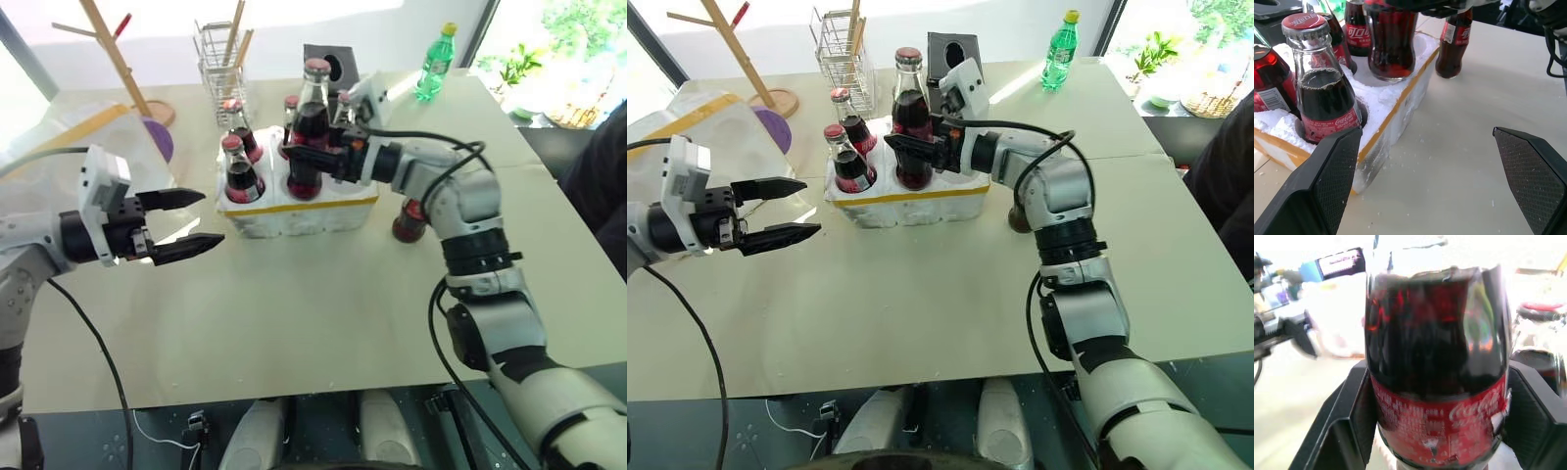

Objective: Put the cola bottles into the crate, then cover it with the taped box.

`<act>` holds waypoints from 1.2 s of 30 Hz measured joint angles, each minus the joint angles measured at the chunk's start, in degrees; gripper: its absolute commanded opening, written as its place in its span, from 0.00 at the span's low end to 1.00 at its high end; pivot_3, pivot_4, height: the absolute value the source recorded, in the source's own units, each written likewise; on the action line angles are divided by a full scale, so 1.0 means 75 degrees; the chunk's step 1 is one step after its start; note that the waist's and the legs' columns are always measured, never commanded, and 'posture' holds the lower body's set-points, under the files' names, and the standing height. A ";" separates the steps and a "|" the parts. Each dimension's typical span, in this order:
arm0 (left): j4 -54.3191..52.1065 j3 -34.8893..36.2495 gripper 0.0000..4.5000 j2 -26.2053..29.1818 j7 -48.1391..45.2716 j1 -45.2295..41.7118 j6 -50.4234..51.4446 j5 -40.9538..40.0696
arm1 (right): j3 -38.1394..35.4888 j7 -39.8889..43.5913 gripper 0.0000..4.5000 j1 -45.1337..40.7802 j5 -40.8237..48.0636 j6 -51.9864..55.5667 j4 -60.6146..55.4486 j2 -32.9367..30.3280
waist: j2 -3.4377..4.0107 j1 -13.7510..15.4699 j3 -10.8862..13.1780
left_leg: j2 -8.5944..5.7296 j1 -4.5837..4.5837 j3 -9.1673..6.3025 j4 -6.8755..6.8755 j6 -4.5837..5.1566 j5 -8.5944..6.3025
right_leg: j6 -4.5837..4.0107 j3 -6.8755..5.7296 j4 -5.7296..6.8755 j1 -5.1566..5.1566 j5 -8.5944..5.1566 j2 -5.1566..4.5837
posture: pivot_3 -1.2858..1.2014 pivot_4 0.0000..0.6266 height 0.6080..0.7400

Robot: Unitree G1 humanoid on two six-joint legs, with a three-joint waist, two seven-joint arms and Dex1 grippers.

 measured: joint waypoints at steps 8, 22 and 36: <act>-0.0206 -0.0043 1.00 -0.0011 0.0169 0.0099 0.0002 -0.0005 | 0.0319 -0.0283 0.62 0.0165 -0.0851 -0.0915 0.1309 0.0366 | 0.0004 0.0014 0.0002 | 0.0000 -0.0003 -0.0002 -0.0001 -0.0002 0.0001 | -0.0005 0.0000 0.0000 -0.0004 0.0003 0.0003 | 0.52 0.24 1.00; -0.0300 -0.0673 1.00 -0.0846 0.0604 -0.0288 0.0030 -0.0079 | 0.0261 -0.0056 0.99 0.1232 -0.0670 -0.0018 -0.1099 -0.0197 | 0.0002 0.0082 0.0001 | -0.0006 -0.0002 -0.0008 0.0005 -0.0006 0.0004 | -0.0008 0.0000 0.0002 0.0003 0.0006 0.0001 | 0.52 0.24 1.00; -0.0185 -0.1773 1.00 -0.1892 0.0837 -0.1152 0.0011 -0.0036 | -0.3275 -0.1409 0.99 0.5324 0.2890 0.4665 -0.7253 -0.2221 | -0.0008 0.0329 -0.0006 | 0.0000 0.0002 -0.0003 0.0008 -0.0005 0.0006 | -0.0008 0.0001 -0.0013 0.0022 0.0006 0.0002 | 0.52 0.24 1.00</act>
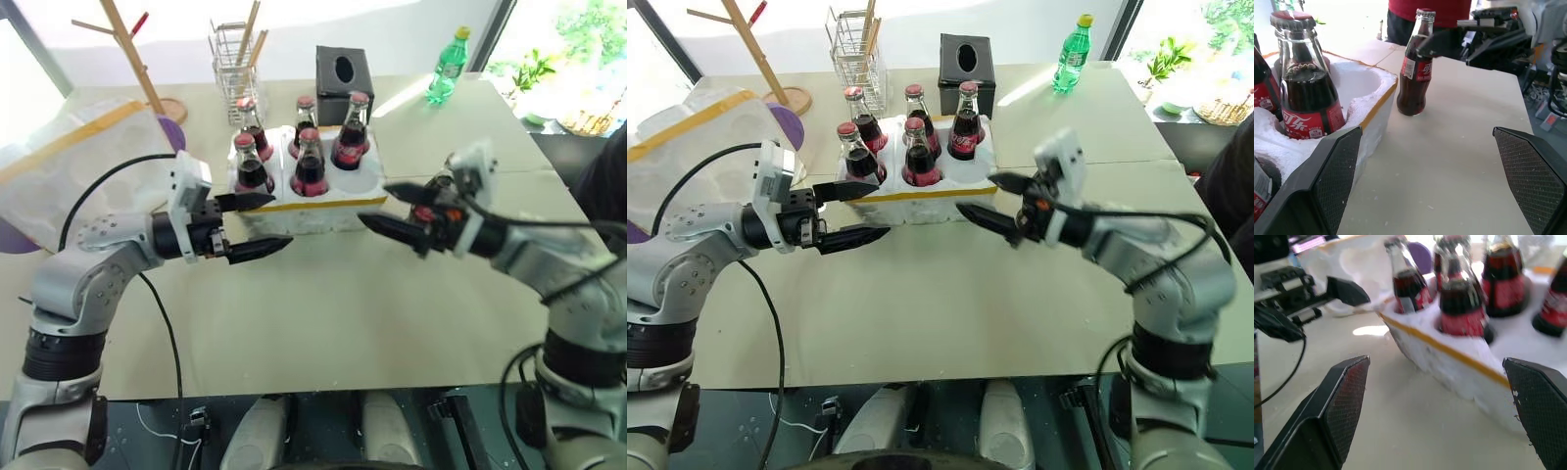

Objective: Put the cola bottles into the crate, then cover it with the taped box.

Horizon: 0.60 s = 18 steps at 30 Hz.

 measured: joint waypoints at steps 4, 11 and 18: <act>0.0099 -0.0187 1.00 -0.0034 -0.0135 -0.0089 -0.0038 0.0077 | -0.0324 -0.0676 0.99 0.1181 -0.0197 -0.0252 -0.0260 0.0025 | 0.0002 -0.0055 -0.0001 | -0.0001 0.0010 0.0014 0.0002 0.0001 0.0001 | 0.0002 0.0007 0.0002 0.0001 0.0001 0.0000 | 0.52 0.24 1.00; 0.0368 -0.0299 1.00 -0.0078 -0.0425 -0.0457 -0.0138 0.0243 | -0.0294 -0.1411 0.99 0.1561 -0.1406 -0.1726 0.0279 -0.0254 | 0.0001 -0.0051 -0.0001 | 0.0004 0.0013 0.0014 0.0002 -0.0005 0.0005 | 0.0002 0.0007 0.0004 0.0003 0.0001 0.0006 | 0.52 0.24 1.00; 0.0393 -0.0542 1.00 -0.0137 -0.0628 -0.0554 -0.0212 0.0425 | 0.0417 -0.1568 0.99 0.1116 -0.2021 -0.2816 0.1399 -0.0087 | 0.0001 -0.0064 -0.0001 | 0.0006 0.0013 0.0014 0.0001 -0.0007 0.0006 | 0.0002 0.0007 0.0003 0.0003 0.0001 0.0008 | 0.52 0.24 1.00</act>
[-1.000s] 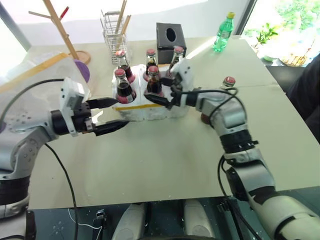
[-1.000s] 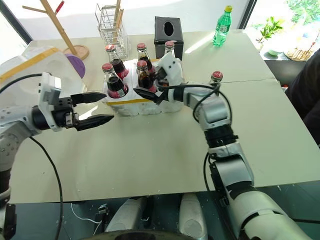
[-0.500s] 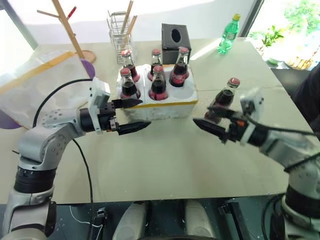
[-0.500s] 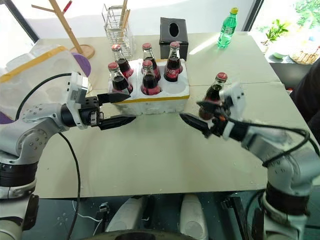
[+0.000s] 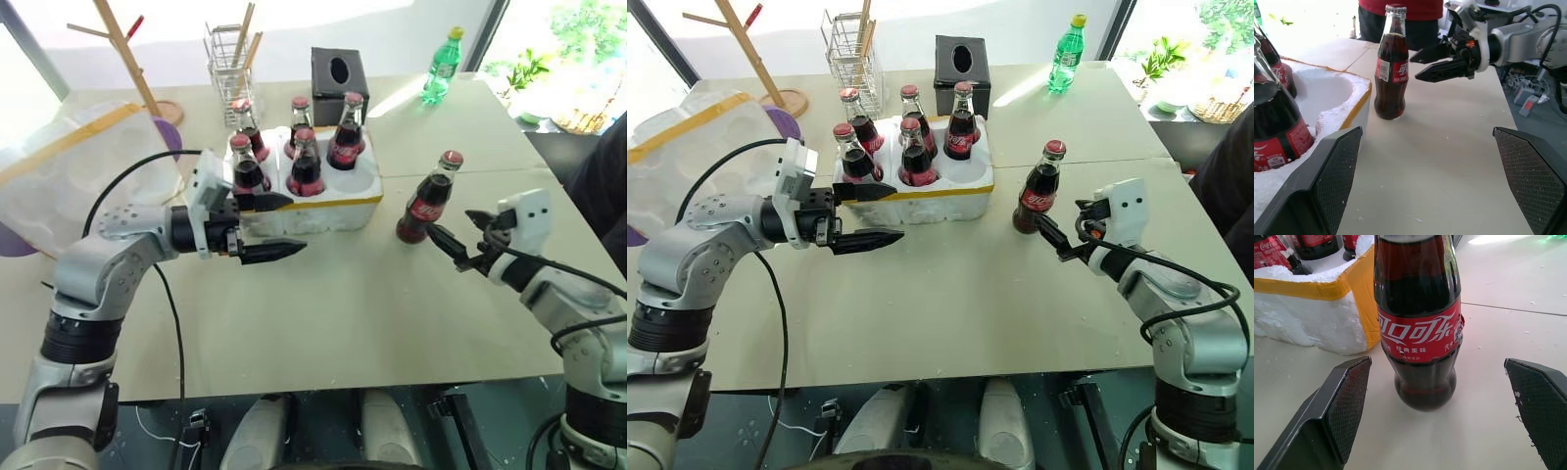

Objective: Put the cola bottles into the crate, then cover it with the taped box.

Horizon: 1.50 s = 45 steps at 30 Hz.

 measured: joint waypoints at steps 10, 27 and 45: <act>0.0053 0.0015 1.00 0.0066 -0.0042 -0.0044 -0.0004 0.0138 | 0.0783 -0.0226 0.99 -0.1378 -0.0559 -0.1181 0.1983 0.0854 | 0.0000 0.0006 0.0000 | 0.0002 0.0000 -0.0003 0.0001 -0.0003 0.0002 | 0.0000 0.0002 0.0000 0.0000 0.0000 0.0008 | 0.52 0.24 1.00; 0.0008 0.0096 1.00 0.0118 0.0196 0.0001 -0.0011 0.0137 | 0.0389 0.0279 0.62 -0.4627 0.0286 -0.0643 0.2625 0.0148 | 0.0015 -0.0076 0.0009 | 0.0051 -0.0009 0.0008 -0.0007 -0.0013 0.0007 | -0.0007 0.0012 -0.0003 -0.0025 0.0000 0.0053 | 0.52 0.24 1.00; -0.0267 0.0439 1.00 0.0314 0.0569 0.0432 -0.0132 0.0168 | 0.2336 0.1090 0.62 -0.5006 -0.0580 -0.1155 0.4280 0.1287 | 0.0006 -0.0012 0.0003 | 0.0059 -0.0013 0.0001 -0.0001 -0.0028 0.0016 | -0.0041 0.0014 -0.0004 -0.0024 0.0021 0.0067 | 0.52 0.24 1.00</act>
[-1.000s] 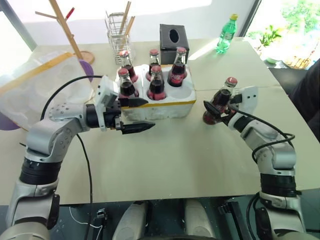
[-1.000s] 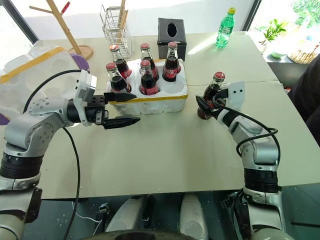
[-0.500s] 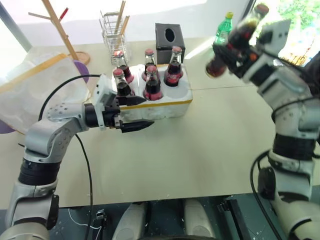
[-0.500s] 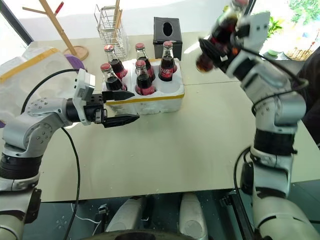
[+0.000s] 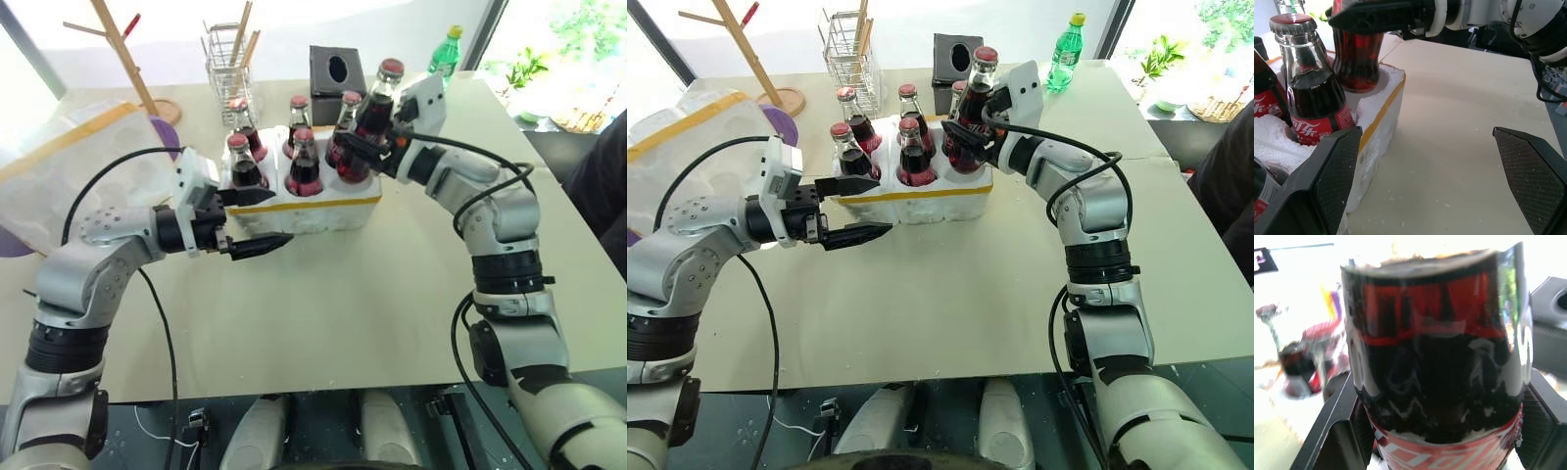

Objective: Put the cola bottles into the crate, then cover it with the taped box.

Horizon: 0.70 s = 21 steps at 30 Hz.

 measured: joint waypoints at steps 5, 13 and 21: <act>-0.0002 0.0025 1.00 0.0000 0.0079 0.0026 -0.0001 -0.0001 | -0.0018 0.0044 0.62 0.0273 0.0054 0.0271 -0.0202 -0.0031 | 0.0005 0.0001 0.0003 | 0.0001 -0.0006 -0.0005 -0.0008 0.0000 0.0000 | 0.0000 0.0000 0.0001 -0.0011 0.0000 0.0001 | 0.52 0.24 1.00; 0.0061 0.0009 1.00 -0.0030 0.0050 -0.0196 -0.0035 0.0022 | 0.0503 0.0134 0.86 0.0210 -0.0639 -0.0171 0.0307 0.0029 | 0.0002 0.0001 0.0001 | -0.0002 -0.0004 -0.0003 -0.0003 0.0000 0.0000 | -0.0001 -0.0001 0.0000 -0.0005 0.0000 0.0001 | 0.52 0.24 1.00; 0.0183 -0.0065 1.00 -0.0017 -0.0095 -0.0302 -0.0133 0.0119 | 0.0547 0.0406 0.99 0.0205 -0.0846 -0.0434 0.0521 0.0108 | -0.0005 -0.0044 -0.0005 | 0.0007 0.0006 -0.0001 -0.0003 -0.0003 0.0001 | -0.0001 0.0000 0.0002 0.0000 0.0000 0.0009 | 0.52 0.24 1.00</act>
